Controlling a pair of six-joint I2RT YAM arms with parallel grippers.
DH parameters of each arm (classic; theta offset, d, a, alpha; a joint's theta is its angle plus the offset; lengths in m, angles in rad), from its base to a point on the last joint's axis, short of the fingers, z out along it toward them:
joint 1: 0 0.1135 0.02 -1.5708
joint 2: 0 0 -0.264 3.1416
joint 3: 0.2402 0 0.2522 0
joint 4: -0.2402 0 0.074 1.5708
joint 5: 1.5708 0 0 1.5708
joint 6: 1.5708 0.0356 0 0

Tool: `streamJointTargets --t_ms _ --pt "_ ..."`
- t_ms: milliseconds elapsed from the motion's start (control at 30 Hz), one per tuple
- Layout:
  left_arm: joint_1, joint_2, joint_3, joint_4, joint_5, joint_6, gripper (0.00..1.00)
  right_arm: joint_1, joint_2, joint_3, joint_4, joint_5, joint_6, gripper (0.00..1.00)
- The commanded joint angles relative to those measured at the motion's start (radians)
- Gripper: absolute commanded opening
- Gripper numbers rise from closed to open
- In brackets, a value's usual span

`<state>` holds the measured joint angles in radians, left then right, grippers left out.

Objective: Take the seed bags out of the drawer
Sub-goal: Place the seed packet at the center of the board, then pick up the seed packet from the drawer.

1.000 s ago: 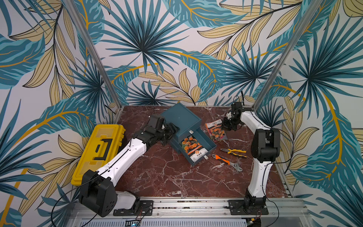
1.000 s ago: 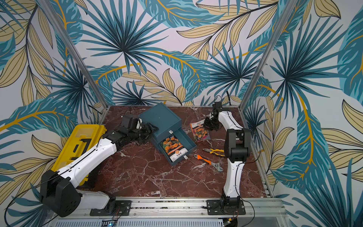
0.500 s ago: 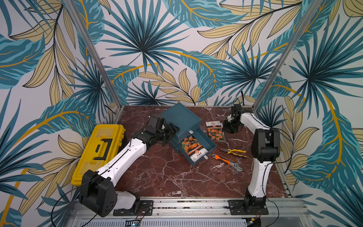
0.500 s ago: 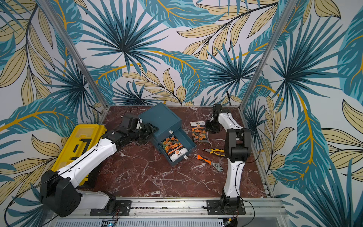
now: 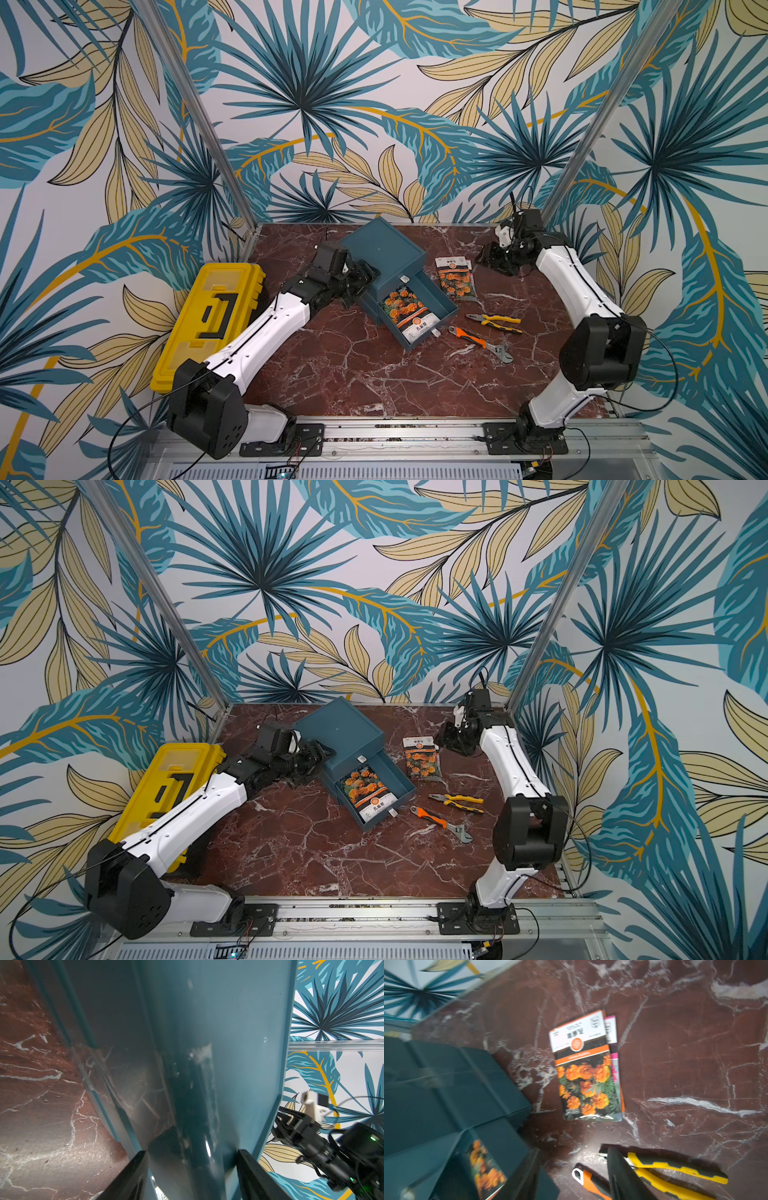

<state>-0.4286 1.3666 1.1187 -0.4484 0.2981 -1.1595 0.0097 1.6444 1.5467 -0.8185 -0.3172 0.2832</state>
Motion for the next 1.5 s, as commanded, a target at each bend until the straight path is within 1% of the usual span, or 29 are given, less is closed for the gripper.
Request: streamJointTargets --t_ms 0,200,300,433,600,867,1267,1467 --pt "-0.010 -0.005 -0.049 -0.040 -0.005 0.014 0.71 0.054 -0.071 -0.058 -0.008 -0.135 -0.013 0.57" --pt "-0.010 -0.009 -0.048 -0.030 -0.016 0.008 0.71 0.213 -0.189 -0.156 -0.015 -0.164 -0.003 0.57" --pt "-0.010 -0.012 -0.050 -0.029 -0.018 0.006 0.71 0.281 -0.199 -0.192 -0.012 -0.137 0.008 0.57" --pt "-0.010 -0.018 -0.057 -0.024 -0.017 0.001 0.70 0.325 -0.194 -0.234 0.015 -0.088 0.014 0.58" --pt "-0.011 -0.020 -0.060 -0.026 -0.014 0.000 0.71 0.356 -0.141 -0.243 0.035 -0.069 0.014 0.58" --pt "-0.012 -0.024 -0.063 -0.030 -0.014 0.000 0.71 0.405 -0.044 -0.210 0.054 -0.053 0.017 0.58" --pt "-0.012 -0.022 -0.061 -0.032 -0.010 0.001 0.71 0.434 0.065 -0.188 0.117 -0.016 0.027 0.58" --pt "-0.012 -0.023 -0.062 -0.032 -0.007 0.000 0.70 0.440 0.105 -0.191 0.141 -0.006 0.026 0.60"
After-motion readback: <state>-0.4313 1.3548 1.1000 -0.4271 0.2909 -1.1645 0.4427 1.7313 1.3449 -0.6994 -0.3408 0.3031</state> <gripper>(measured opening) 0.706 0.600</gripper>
